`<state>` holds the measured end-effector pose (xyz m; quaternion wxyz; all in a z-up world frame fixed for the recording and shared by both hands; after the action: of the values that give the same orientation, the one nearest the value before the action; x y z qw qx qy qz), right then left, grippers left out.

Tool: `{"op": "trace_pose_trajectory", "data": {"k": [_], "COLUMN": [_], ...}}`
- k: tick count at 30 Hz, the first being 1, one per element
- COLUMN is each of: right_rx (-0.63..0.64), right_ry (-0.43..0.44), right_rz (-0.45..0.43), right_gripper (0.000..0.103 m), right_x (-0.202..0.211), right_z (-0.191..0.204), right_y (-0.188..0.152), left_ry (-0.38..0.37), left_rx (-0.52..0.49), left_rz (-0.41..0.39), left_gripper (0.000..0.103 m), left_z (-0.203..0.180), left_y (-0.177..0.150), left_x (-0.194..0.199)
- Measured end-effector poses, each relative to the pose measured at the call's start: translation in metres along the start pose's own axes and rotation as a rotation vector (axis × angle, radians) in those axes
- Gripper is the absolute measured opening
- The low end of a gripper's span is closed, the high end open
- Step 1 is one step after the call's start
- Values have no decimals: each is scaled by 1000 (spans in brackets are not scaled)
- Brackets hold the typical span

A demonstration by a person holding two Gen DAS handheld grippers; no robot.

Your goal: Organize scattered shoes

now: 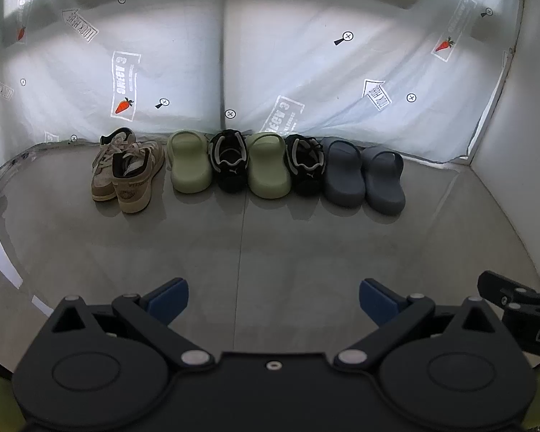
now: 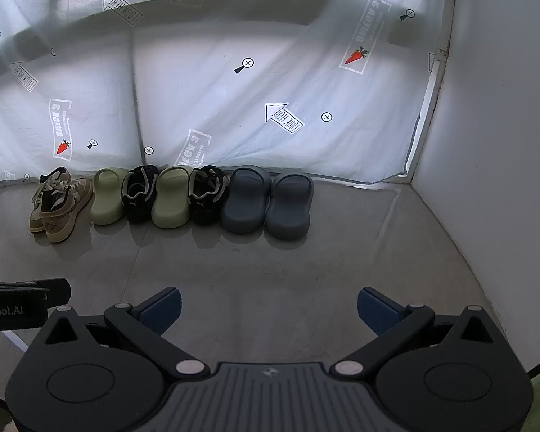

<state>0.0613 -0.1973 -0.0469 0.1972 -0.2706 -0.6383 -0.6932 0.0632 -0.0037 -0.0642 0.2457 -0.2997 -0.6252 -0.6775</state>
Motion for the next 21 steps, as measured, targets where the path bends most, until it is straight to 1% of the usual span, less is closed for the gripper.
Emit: {"op": "trace_pose_trajectory", "data": {"k": [13, 21], "right_rx": [-2, -5], "right_ry": [-7, -11], "right_rz": [3, 4], "right_gripper": [103, 103], "right_x": [0, 0], "right_z": [1, 1], "right_y": [1, 1], "left_ry": [7, 7], "left_rx": [-1, -2], "left_rz": [-7, -7], "left_gripper": [102, 102], "left_z": [-1, 0], "left_y": [9, 8], "left_x": [-3, 1]}}
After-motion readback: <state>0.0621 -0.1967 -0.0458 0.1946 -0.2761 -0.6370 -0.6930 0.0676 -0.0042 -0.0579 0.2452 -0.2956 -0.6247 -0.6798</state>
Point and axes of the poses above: each gripper's, at about its wrist camera, not at the fingertips, and x roughly against the way its jaws point, z to its left, y to its top, the point moved 9 cm from there along -x, roughly the way its jaws point, and after that the axes turned 8 degrees about -x, right-handed, at the moved point
